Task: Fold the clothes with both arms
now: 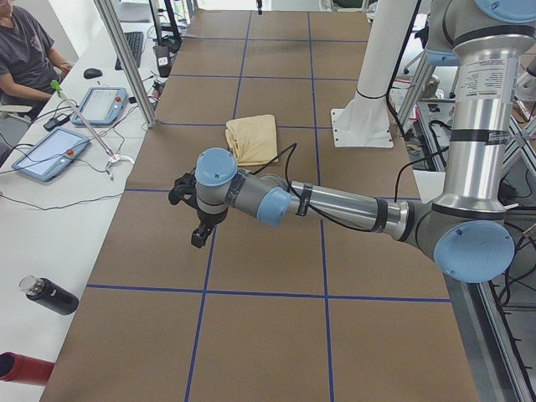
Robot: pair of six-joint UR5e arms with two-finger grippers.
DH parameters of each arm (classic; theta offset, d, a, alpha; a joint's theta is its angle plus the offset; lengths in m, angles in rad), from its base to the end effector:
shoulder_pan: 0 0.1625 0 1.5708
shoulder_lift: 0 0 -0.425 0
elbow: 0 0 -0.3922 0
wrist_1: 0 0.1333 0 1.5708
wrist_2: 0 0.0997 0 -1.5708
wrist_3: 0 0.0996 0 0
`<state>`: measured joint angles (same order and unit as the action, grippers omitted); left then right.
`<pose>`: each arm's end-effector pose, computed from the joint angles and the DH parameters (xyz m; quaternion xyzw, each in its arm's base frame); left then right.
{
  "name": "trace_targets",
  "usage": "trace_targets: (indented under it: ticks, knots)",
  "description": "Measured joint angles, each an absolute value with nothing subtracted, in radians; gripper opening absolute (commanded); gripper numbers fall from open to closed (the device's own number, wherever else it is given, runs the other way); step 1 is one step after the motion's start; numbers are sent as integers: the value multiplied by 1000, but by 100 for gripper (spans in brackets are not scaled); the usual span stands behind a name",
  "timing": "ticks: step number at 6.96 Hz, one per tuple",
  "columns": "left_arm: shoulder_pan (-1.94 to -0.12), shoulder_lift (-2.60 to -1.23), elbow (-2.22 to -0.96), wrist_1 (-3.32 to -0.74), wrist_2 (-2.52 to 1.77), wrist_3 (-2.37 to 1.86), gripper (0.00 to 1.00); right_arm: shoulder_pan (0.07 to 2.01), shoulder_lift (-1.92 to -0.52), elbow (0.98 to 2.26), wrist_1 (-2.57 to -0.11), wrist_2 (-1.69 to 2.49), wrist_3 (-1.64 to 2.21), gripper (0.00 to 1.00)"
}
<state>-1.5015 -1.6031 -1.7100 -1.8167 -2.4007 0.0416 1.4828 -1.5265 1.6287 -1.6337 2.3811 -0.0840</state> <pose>-0.0238 -0.5215 0.5414 0.1841 0.3970 0.1330 0.8893 0.0160 -0.5147 0.6118 0.0173 -0.3941 -0.0866 0.9148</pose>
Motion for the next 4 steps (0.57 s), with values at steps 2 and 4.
trace_targets:
  ticks: [2, 4]
  knots:
    - [-1502, -1593, -1688, -1819, -2402, 44, 100, 1484, -1525, 1637, -1634, 2379, -84, 100]
    - [-1502, -1590, -1681, -1821, -2396, 45, 100, 1484, -1526, 1654, -1634, 2369, -85, 100]
